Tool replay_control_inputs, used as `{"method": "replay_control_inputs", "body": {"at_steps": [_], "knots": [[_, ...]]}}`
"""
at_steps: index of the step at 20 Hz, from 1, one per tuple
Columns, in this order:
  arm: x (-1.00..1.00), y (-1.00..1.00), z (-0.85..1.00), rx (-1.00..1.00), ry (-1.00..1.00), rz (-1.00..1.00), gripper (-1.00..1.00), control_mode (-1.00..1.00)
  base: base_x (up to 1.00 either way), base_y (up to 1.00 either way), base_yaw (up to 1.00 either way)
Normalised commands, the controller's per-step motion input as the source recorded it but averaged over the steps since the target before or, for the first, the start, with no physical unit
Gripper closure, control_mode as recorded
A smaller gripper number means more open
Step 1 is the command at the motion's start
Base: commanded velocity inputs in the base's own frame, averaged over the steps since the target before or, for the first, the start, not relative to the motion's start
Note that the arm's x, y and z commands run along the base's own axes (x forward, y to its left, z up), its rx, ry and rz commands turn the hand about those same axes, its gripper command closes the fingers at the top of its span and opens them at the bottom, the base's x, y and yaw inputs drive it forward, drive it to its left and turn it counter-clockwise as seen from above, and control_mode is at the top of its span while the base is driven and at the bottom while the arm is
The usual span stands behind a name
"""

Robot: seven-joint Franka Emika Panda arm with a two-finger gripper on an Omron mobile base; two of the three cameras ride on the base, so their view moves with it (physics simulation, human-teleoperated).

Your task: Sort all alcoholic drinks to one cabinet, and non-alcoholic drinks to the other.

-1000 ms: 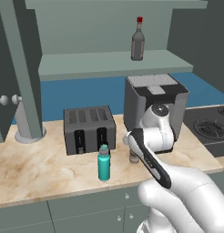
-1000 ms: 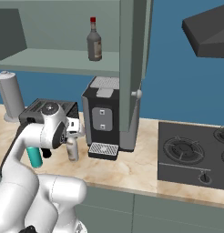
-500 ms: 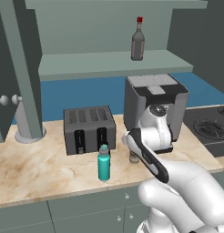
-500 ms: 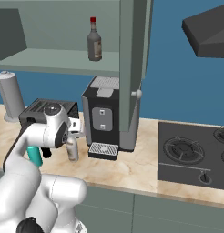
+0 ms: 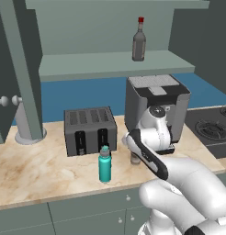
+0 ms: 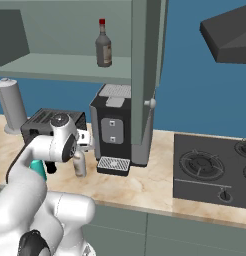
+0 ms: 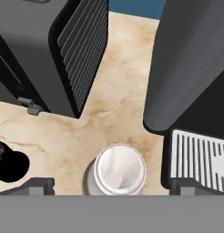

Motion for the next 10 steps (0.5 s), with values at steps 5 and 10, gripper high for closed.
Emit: {"method": "replay_control_inputs", "body": {"at_steps": [5, 10], "knots": [[0.05, 0.00, -0.06, 0.00, 0.00, 0.00, -1.00, -1.00, 0.00, 0.00, 0.00], [0.01, 0.00, -0.04, 0.00, -0.03, 0.00, -1.00, -1.00, 0.00, 0.00, 0.00]]}}
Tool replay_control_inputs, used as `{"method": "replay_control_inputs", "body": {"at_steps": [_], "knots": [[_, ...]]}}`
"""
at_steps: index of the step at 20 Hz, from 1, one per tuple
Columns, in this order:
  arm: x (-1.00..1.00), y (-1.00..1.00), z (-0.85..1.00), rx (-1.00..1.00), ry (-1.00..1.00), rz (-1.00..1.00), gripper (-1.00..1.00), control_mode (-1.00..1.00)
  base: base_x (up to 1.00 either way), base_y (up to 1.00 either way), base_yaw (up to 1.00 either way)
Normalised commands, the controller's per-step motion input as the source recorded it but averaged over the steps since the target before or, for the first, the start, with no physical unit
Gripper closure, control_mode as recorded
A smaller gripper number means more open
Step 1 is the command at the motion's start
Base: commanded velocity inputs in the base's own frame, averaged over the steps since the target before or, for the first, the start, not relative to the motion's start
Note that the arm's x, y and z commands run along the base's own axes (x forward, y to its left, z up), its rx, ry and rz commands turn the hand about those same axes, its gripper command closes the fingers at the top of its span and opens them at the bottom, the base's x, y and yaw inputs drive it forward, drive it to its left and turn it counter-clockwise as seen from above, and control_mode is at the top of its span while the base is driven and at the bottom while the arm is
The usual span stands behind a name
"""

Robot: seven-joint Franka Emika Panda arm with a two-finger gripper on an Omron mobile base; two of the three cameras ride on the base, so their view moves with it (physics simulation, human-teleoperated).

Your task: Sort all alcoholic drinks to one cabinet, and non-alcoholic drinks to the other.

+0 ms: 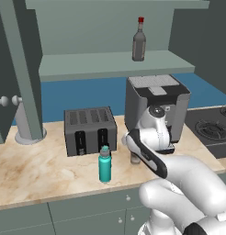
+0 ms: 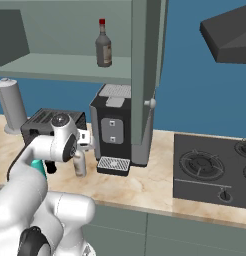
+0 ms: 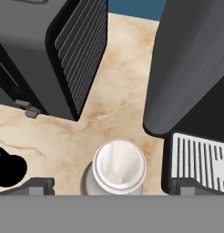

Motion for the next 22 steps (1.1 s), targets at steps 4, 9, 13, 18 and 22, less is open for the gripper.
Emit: {"method": "replay_control_inputs", "body": {"at_steps": [4, 9, 13, 18, 22], "knots": [[0.00, 0.00, 0.00, 0.00, -0.10, 0.00, -1.00, -1.00, 0.00, 0.00, 0.00], [0.00, 0.01, -0.01, 0.00, -0.17, 0.00, -1.00, -1.00, 0.00, 0.00, 0.00], [0.00, 0.01, -0.12, 0.00, -0.13, 0.00, -1.00, -1.00, 0.00, 0.00, 0.00], [0.00, 0.00, -0.21, 0.01, -0.03, 0.00, -1.00, -1.00, 0.00, 0.00, 0.00], [-0.03, 0.00, -0.24, 0.01, -0.01, -0.02, -1.00, -1.00, 0.00, 0.00, 0.00]]}}
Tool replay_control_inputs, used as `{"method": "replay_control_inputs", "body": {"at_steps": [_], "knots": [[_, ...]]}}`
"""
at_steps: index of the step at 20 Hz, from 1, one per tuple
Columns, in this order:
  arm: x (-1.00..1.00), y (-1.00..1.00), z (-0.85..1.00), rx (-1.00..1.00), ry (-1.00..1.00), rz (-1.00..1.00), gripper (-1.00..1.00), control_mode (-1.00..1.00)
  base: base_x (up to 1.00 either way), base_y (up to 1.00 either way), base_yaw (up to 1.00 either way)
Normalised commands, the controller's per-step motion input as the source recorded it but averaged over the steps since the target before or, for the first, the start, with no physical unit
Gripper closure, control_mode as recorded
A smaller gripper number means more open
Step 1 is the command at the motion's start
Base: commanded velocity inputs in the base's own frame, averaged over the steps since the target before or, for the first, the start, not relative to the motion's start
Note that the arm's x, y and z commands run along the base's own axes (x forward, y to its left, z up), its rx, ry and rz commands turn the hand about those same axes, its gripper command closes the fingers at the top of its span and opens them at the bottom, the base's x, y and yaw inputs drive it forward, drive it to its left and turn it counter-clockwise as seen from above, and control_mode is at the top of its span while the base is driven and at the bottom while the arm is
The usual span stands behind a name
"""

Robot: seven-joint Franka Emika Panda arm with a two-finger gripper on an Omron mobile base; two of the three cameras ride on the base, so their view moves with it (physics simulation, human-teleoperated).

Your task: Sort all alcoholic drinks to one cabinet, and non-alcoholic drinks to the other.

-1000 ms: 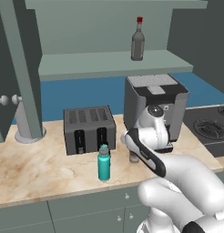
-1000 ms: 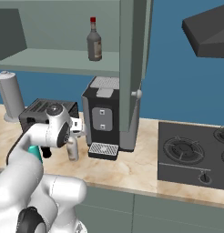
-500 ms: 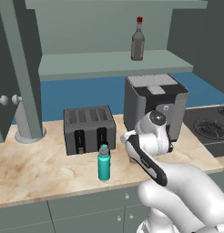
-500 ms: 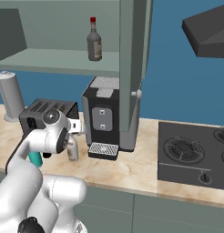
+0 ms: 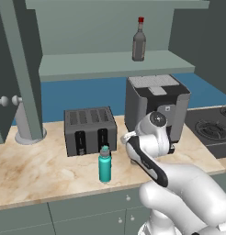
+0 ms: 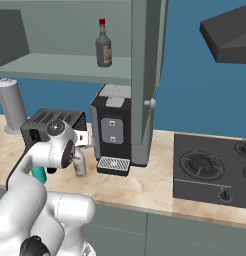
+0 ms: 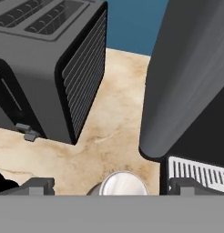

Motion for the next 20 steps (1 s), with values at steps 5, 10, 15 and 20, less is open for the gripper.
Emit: {"method": "replay_control_inputs", "body": {"at_steps": [5, 10, 15, 20], "knots": [[-0.07, -0.02, -0.39, 0.03, 0.01, -0.03, 1.00, -1.00, 0.00, 0.00, 0.00], [0.00, -0.01, -0.31, 0.03, 0.00, -0.03, 1.00, -1.00, 0.00, 0.00, 0.00], [0.03, -0.02, -0.20, 0.01, 0.01, -0.02, 1.00, -1.00, 0.00, 0.00, 0.00], [0.00, -0.01, -0.06, -0.05, 0.00, 0.00, 1.00, -1.00, 0.00, 0.00, 0.00]]}}
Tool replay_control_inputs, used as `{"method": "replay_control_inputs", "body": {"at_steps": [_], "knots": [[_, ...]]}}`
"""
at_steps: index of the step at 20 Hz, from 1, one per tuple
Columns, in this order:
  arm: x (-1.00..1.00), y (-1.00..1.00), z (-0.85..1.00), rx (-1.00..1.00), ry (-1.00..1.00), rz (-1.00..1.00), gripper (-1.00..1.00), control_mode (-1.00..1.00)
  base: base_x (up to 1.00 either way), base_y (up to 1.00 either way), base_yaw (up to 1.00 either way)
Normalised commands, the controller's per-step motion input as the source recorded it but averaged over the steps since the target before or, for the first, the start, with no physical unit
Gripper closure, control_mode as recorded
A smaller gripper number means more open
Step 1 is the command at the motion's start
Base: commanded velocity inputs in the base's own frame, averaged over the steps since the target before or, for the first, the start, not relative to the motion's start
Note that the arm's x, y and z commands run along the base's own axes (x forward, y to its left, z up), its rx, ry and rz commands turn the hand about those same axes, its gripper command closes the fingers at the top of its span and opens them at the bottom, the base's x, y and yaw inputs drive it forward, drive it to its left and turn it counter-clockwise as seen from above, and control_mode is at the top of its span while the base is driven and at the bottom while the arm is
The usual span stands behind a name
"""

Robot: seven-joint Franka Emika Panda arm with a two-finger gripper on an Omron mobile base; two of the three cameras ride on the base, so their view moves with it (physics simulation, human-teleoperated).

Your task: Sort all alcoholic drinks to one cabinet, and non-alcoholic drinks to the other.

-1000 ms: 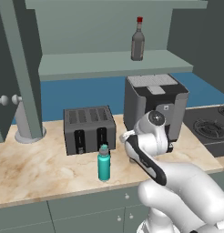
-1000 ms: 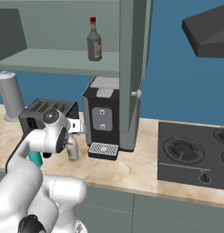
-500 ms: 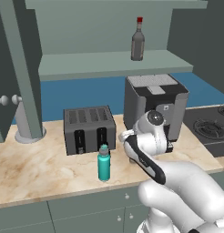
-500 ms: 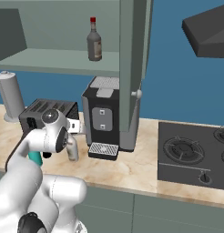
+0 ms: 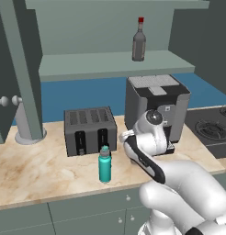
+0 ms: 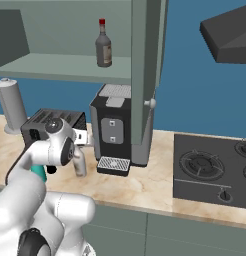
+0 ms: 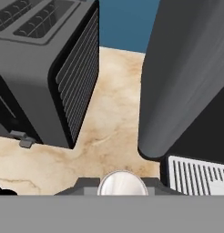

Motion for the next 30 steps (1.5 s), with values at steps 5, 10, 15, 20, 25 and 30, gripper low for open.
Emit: {"method": "replay_control_inputs", "body": {"at_steps": [5, 10, 15, 20, 25, 30], "knots": [[-0.05, -0.05, 0.16, -0.02, 0.00, 0.01, 1.00, -1.00, 0.00, 0.00, 0.00], [-0.14, -0.13, 0.51, 0.03, 0.00, 0.02, 1.00, -1.00, 0.00, 0.00, 0.00], [-0.21, -0.10, 0.60, 0.04, -0.01, 0.01, 1.00, -1.00, 0.00, 0.00, 0.00], [-0.27, -0.01, 0.58, 0.01, -0.06, 0.01, 1.00, -1.00, 0.00, 0.00, 0.00], [-0.22, 0.00, 0.65, 0.00, -0.04, 0.00, 1.00, -1.00, 0.00, 0.00, 0.00], [-0.21, 0.00, 0.66, 0.00, -0.08, 0.00, 1.00, -1.00, 0.00, 0.00, 0.00]]}}
